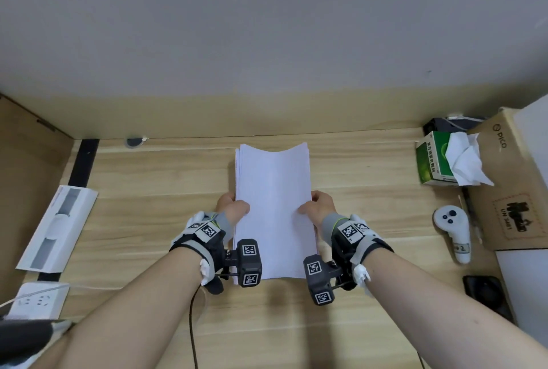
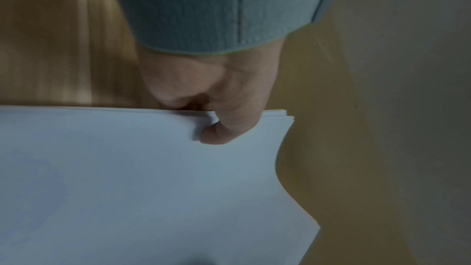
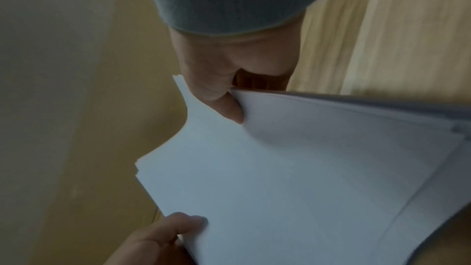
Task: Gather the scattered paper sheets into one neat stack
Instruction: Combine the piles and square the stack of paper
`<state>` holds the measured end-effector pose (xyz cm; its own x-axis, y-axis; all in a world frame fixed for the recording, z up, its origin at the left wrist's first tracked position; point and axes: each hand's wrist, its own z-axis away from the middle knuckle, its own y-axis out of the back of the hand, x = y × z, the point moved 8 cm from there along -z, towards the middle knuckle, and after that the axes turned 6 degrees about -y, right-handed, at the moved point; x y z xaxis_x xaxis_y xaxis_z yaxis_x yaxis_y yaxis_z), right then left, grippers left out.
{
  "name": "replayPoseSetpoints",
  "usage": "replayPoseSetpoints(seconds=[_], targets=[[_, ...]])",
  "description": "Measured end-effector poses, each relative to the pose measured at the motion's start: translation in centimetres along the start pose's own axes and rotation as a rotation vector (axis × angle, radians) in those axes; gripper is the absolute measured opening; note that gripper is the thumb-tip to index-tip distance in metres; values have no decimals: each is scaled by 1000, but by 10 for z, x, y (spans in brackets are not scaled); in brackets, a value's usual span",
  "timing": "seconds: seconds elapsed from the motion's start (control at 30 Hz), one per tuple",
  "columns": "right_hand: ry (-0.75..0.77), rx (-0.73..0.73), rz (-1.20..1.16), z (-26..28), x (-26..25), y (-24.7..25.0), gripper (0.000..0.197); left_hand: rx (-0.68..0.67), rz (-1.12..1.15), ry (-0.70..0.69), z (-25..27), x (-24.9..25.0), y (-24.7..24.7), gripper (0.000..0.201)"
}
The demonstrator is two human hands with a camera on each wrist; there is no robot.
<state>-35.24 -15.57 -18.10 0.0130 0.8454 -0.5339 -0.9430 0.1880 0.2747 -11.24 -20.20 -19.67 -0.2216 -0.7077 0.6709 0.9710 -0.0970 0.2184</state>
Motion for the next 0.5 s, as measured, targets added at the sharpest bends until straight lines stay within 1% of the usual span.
replayPoseSetpoints(seconds=[0.1, 0.17, 0.2, 0.27, 0.4, 0.43, 0.47, 0.5], targets=[[77, -27, -12, 24, -25, 0, 30, 32, 50, -51, 24, 33, 18, 44], [125, -28, -48, 45, -47, 1, 30, 50, 78, -115, 43, 62, 33, 31], [142, -24, -69, 49, -57, 2, 31, 58, 91, -143, 48, 76, 38, 29], [182, -12, -108, 62, -78, 2, 35, 79, 117, -216, 54, 102, 48, 35], [304, 5, -204, 90, -119, 5, 28, 92, 193, -328, 61, 135, 66, 51], [340, 2, -216, 95, -127, 5, 28, 99, 194, -363, 66, 143, 71, 50], [365, 1, -223, 102, -133, 5, 27, 92, 185, -402, 76, 150, 76, 45], [384, 2, -228, 108, -138, 5, 25, 81, 166, -435, 83, 155, 79, 35]])
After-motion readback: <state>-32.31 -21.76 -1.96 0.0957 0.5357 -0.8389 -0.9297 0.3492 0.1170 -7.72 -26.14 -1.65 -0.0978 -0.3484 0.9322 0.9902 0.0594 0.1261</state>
